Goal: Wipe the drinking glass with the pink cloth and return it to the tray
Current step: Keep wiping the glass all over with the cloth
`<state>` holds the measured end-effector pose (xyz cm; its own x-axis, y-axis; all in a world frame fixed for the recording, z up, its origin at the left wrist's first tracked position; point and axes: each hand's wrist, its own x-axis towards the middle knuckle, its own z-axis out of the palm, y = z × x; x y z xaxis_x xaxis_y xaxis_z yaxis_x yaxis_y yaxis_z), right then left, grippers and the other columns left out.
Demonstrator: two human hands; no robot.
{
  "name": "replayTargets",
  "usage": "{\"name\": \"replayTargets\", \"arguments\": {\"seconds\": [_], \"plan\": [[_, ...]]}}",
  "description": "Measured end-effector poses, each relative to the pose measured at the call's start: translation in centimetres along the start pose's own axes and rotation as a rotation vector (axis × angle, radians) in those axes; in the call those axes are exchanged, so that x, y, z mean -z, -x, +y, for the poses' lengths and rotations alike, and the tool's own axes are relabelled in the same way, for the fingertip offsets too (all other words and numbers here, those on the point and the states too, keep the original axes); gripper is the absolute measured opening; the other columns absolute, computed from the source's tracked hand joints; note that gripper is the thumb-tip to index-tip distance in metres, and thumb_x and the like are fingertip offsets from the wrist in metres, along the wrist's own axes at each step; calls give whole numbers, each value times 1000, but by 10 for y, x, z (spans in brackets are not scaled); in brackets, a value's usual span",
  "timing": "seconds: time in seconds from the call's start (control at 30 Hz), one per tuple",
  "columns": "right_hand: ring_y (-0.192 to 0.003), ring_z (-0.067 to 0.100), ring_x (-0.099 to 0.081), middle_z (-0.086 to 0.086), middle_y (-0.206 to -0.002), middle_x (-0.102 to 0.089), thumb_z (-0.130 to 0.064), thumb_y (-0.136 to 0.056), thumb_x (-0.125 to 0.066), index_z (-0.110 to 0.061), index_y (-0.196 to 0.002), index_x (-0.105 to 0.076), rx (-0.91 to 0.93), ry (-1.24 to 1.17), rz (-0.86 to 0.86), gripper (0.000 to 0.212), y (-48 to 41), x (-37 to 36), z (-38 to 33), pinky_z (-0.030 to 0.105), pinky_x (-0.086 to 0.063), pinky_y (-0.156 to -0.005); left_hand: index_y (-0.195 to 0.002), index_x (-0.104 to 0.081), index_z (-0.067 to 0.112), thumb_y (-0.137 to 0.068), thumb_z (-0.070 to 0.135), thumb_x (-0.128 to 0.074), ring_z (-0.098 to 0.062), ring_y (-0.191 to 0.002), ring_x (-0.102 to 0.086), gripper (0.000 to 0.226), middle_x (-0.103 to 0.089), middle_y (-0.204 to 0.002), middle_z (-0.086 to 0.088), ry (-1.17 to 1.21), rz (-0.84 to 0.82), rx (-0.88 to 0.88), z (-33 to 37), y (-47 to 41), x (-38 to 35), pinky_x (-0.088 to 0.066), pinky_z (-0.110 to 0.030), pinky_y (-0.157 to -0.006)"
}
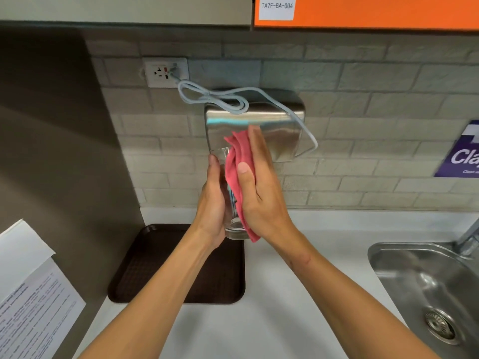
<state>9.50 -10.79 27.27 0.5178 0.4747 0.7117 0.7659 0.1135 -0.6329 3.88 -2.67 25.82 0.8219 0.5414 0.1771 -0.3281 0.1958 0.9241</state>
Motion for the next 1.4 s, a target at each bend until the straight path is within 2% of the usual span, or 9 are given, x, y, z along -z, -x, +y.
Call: {"name": "replayTargets", "arguments": {"seconds": [0.2,0.37,0.47,0.67,0.8,0.9,1.1,1.27,1.4], "plan": [[-164,19,-7,7,-175,-7,-16,-109,-36,-8,-165,-9,43,176,-18,62,42,-16,13,54,-21,-130,-122,-78,20,-97,78,-26,-20,-110,-80,82,-84,-113,-8,-14,44,42,1,0,7,-59,-44,-106],[-164,28,-5,17,-174,-10,-14,-108,-39,-2,-163,-17,177,275,-75,61,27,-9,8,50,-14,-133,-92,-82,31,-109,58,-38,-9,-73,-79,55,-82,-79,4,-40,45,17,-5,-1,5,-62,-25,-61],[-159,8,-20,3,-173,-21,-24,-111,-32,-13,-165,-15,-55,-16,-27,58,2,6,-1,34,-22,-132,-124,-75,28,-90,72,-37,-12,-103,-80,68,-85,-109,0,-69,15,5,1,4,-1,-64,-29,-83],[-157,10,-30,1,-170,-31,-24,-112,-30,-13,-165,-19,-120,-218,87,55,11,3,3,45,-30,-129,-143,-65,25,-91,82,-34,-16,-128,-71,84,-77,-133,-4,-123,-4,-27,5,2,-3,-51,-44,-115],[-151,-6,-31,-20,-161,-34,-22,-112,-35,-22,-161,-23,-95,-168,149,51,7,-1,2,23,-29,-125,-113,-59,12,-105,65,-40,-2,-84,-67,57,-67,-95,-8,-245,263,-190,4,-7,-9,-56,-18,-86],[-144,-10,-37,1,-163,-38,-28,-111,-37,-12,-164,-21,-88,-39,219,58,2,-5,1,11,-32,-117,-107,-60,18,-112,50,-38,-10,-81,-68,39,-67,-90,0,-368,304,-268,8,-8,-18,-55,-23,-77],[-136,-4,-54,-5,-152,-56,-18,-112,-42,-16,-161,-32,-71,-124,185,50,10,-4,-3,30,-50,-114,-109,-73,14,-100,76,-37,-18,-91,-78,72,-79,-91,-2,-321,223,-161,18,-10,-17,-62,-39,-85],[-161,16,-21,8,-170,-30,-9,-109,-43,-2,-160,-30,29,33,58,53,36,-3,10,33,-24,-130,-127,-77,13,-97,81,-34,-28,-118,-77,86,-82,-120,-13,-83,131,-46,25,-14,-5,-54,-49,-111],[-162,21,-17,14,-171,-24,-9,-109,-42,0,-159,-32,112,103,-11,52,13,2,4,35,-21,-131,-116,-81,21,-104,74,-29,-23,-102,-81,75,-85,-103,-6,-64,119,1,13,-11,-7,-64,-37,-87]]}}
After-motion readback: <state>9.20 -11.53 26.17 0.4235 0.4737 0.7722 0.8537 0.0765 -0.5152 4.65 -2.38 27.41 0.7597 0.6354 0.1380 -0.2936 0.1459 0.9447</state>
